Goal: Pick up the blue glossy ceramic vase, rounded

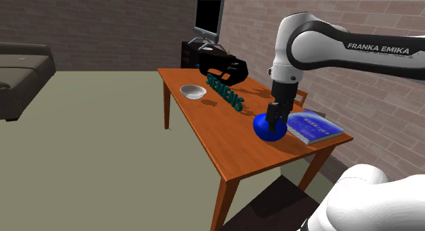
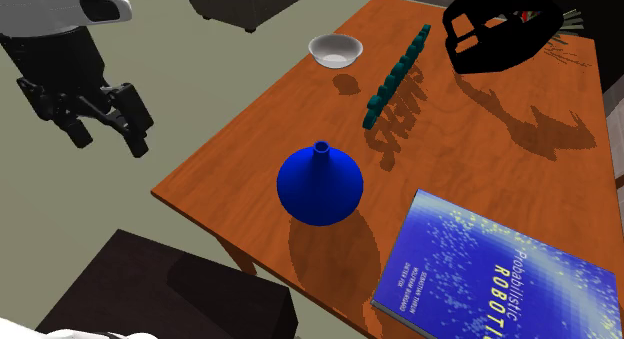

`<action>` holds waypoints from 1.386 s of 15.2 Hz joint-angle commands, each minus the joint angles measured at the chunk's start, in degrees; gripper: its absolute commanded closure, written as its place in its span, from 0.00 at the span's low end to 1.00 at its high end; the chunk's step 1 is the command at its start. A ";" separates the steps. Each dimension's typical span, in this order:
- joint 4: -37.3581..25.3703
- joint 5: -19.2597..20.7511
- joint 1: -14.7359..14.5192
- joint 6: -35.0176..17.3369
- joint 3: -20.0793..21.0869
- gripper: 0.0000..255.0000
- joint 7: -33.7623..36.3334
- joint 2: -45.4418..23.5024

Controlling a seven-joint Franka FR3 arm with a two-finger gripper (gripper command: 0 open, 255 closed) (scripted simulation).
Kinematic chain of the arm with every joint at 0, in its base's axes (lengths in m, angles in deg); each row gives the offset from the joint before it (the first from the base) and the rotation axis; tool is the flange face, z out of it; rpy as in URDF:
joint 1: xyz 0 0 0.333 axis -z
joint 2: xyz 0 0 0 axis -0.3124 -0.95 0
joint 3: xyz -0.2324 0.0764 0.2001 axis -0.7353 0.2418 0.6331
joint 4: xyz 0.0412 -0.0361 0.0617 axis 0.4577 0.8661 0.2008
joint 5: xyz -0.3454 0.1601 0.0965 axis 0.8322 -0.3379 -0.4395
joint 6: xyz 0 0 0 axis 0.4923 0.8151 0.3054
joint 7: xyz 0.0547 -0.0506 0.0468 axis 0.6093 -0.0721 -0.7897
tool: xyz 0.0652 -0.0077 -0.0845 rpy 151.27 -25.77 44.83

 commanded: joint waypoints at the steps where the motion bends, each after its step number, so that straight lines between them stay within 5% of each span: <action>1: 0.00 0.00 0.00 0.00 0.00 0.00 0.00 0.00; 12: -4.32 8.38 4.05 -11.51 -12.59 0.00 -15.10 -10.49; 21: -14.14 8.52 5.32 -19.88 -22.24 0.00 -27.81 -24.19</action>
